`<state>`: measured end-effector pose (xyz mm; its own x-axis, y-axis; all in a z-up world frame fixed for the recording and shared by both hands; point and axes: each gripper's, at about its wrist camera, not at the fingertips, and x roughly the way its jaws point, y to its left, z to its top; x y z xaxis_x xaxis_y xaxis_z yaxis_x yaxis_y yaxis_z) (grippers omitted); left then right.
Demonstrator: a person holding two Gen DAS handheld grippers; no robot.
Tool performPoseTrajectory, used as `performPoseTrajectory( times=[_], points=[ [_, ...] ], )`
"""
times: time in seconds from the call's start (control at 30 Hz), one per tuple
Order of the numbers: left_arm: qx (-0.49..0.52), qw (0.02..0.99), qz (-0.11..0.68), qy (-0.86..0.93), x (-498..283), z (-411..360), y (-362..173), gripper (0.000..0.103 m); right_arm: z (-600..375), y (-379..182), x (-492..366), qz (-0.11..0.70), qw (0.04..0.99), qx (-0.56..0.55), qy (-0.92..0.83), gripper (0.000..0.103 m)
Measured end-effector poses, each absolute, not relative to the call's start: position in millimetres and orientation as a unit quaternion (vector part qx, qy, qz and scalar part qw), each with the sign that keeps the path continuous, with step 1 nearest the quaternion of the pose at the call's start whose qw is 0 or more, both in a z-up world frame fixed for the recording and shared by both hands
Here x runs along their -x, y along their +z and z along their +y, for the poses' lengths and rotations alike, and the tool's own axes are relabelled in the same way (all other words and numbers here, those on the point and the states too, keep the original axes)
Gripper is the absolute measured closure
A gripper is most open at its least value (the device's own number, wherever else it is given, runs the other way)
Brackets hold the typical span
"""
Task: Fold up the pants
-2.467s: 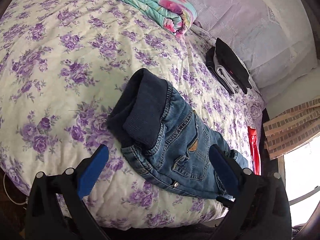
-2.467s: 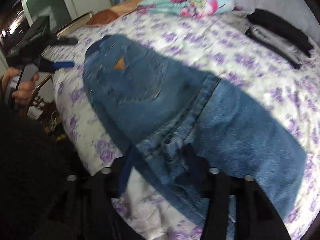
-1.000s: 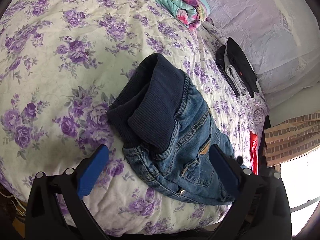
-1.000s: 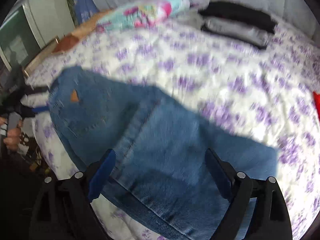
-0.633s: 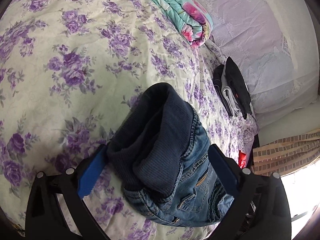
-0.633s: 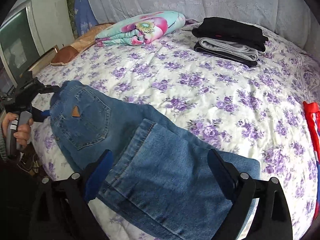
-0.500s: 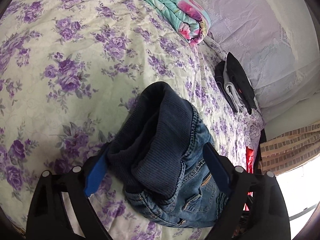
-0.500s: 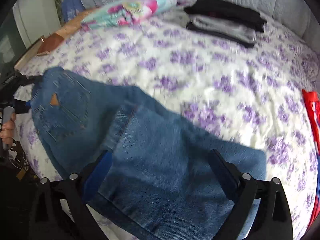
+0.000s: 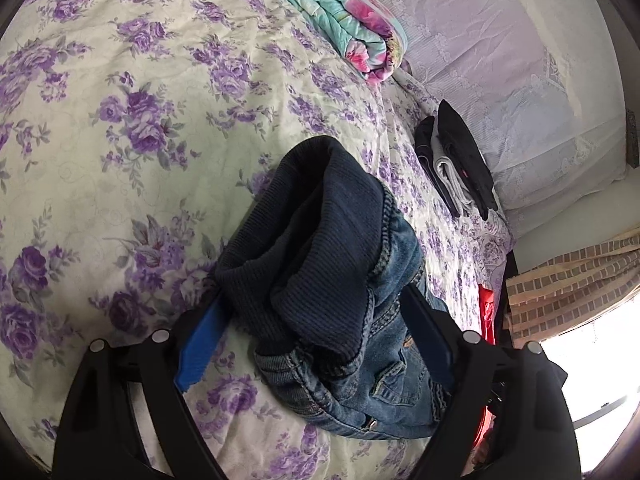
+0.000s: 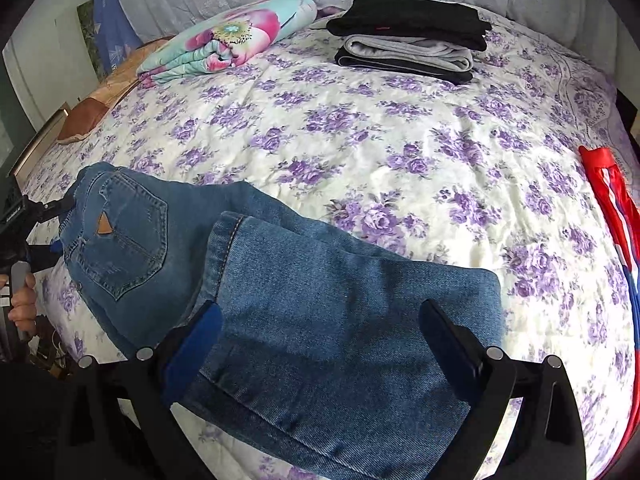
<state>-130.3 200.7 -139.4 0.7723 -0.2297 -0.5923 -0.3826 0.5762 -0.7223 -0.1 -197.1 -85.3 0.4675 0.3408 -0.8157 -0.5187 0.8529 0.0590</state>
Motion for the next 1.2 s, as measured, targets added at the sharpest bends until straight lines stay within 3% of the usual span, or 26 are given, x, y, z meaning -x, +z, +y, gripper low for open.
performPoseTrajectory(
  times=[0.27,0.53,0.63,0.77,0.9,1.2],
  points=[
    [0.448,0.835,0.312,0.069,119.0,198.8,-138.8,0.023,-195.4,-87.7,2.1,0.451,0.847,0.107,0.259,0.004],
    [0.536,0.799,0.27,0.032,142.9,215.1,-144.4,0.069,-197.7,-90.3,-1.3,0.459,0.845,0.097,0.259,0.004],
    [0.566,0.782,0.261,0.02,146.5,219.5,-152.5,0.071,-197.5,-90.4,-2.5,0.457,0.844,0.097,0.263,0.004],
    [0.569,0.773,0.279,0.036,138.1,223.3,-162.4,0.064,-199.1,-92.1,-5.0,0.457,0.843,0.091,0.27,0.004],
    [0.498,0.809,0.307,0.062,129.7,211.2,-133.5,0.077,-203.5,-91.1,-7.4,0.451,0.845,0.077,0.277,0.004],
    [0.282,0.914,0.29,-0.01,108.4,126.6,3.0,0.081,-252.9,-81.1,-20.9,0.427,0.871,-0.012,0.244,0.004]
  ],
)
